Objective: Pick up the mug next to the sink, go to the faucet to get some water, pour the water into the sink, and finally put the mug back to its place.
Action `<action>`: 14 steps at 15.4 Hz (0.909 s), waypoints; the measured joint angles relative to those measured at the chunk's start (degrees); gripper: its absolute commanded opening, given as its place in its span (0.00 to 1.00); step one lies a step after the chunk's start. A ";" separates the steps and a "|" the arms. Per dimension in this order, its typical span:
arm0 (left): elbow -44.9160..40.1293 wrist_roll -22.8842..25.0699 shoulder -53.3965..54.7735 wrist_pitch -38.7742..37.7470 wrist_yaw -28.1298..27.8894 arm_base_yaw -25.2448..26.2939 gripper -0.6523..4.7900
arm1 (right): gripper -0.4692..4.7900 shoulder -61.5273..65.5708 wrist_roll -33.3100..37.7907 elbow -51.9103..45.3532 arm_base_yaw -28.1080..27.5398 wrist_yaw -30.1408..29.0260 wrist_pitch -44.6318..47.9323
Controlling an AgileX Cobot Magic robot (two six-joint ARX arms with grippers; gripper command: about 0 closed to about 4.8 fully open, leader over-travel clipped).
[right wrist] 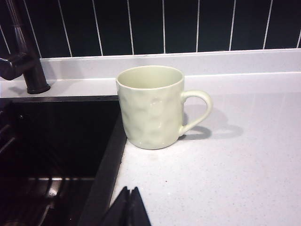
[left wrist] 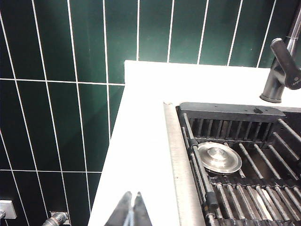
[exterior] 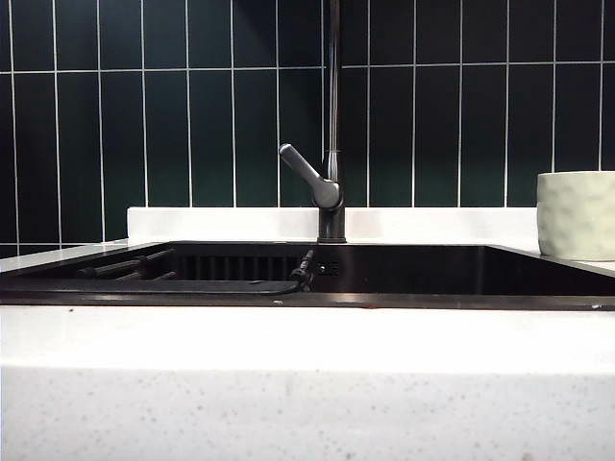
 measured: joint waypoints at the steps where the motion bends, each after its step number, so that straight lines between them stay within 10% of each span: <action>1: 0.00 0.00 0.00 0.00 0.00 0.00 0.11 | 0.08 0.00 0.00 0.00 0.00 0.00 0.00; 14: 9.94 -0.02 2.54 0.76 4.15 0.00 0.11 | 0.08 2.82 4.76 11.45 0.13 3.21 0.96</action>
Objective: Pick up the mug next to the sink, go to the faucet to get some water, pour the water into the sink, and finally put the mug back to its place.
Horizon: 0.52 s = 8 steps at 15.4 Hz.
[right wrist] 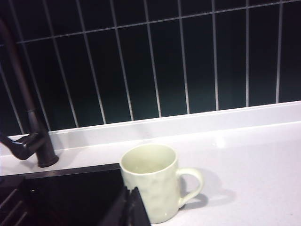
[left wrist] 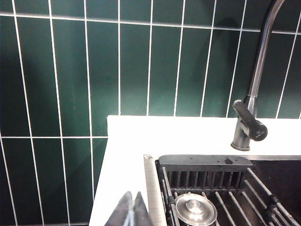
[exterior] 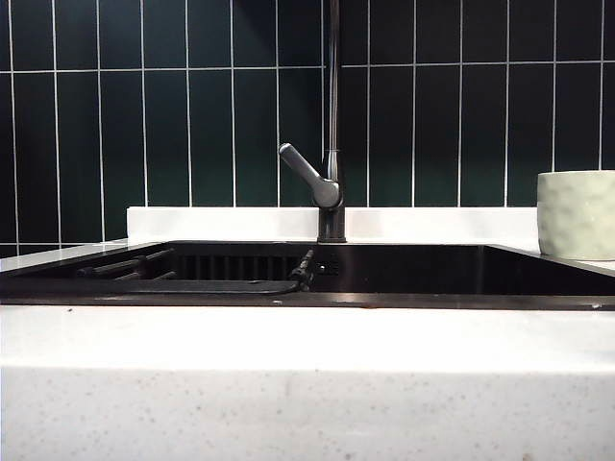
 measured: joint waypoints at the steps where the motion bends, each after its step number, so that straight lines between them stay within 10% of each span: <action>1: 1.38 0.02 1.95 -0.39 0.50 0.00 0.11 | 0.08 2.32 0.02 1.70 0.00 0.09 -0.68; 6: 10.95 0.02 23.06 8.15 9.99 0.00 0.12 | 0.10 20.33 0.00 13.92 0.02 0.85 -0.70; 8: 14.64 0.02 30.99 9.07 11.78 0.00 0.23 | 0.31 23.08 0.33 15.93 0.00 -3.45 -1.05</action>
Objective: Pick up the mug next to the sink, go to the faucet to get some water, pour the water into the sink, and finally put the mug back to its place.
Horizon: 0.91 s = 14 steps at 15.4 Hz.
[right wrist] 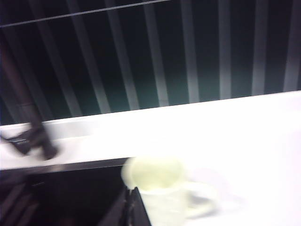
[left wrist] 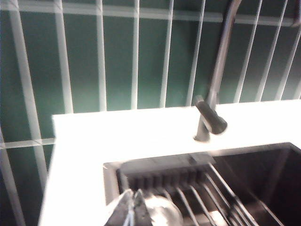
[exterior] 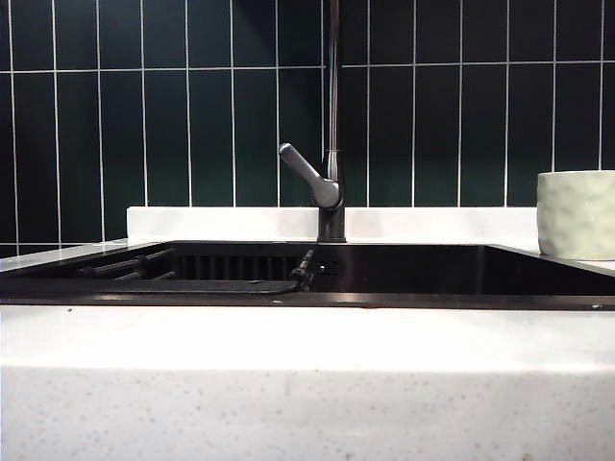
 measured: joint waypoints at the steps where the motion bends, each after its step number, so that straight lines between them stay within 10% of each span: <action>1: 0.55 0.00 2.19 0.13 1.22 0.00 0.24 | 0.37 0.11 0.04 0.31 0.02 -2.21 0.22; 7: 2.12 0.02 13.90 7.15 2.01 0.00 0.24 | 0.37 3.43 -7.10 -0.07 -1.22 -2.64 -11.08; 14: 4.22 4.07 30.10 15.74 1.77 -0.02 0.24 | 0.50 16.06 -7.91 0.13 -3.89 7.93 0.02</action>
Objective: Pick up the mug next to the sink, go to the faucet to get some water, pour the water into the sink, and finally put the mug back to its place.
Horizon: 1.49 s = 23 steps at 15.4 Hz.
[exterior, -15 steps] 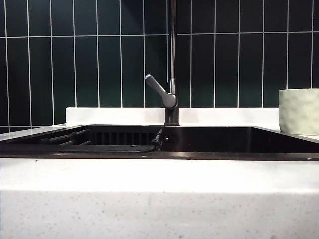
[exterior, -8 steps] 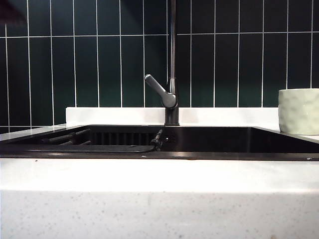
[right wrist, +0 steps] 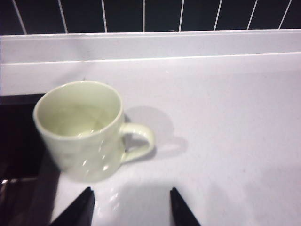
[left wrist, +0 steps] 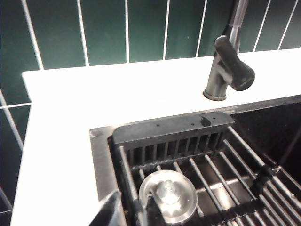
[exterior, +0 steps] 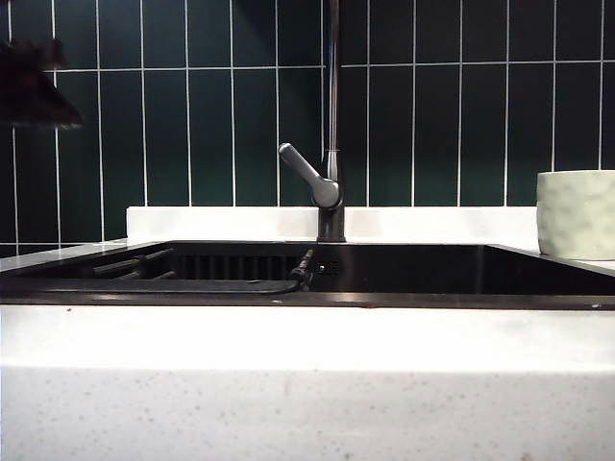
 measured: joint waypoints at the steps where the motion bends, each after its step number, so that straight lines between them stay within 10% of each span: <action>1: 0.61 -0.50 2.60 3.45 0.02 -0.09 0.24 | 0.50 4.74 0.02 0.02 -1.03 0.02 4.09; 23: 16.66 -2.62 28.85 14.47 3.02 -2.38 0.42 | 0.51 40.72 2.78 0.13 -2.25 0.15 40.46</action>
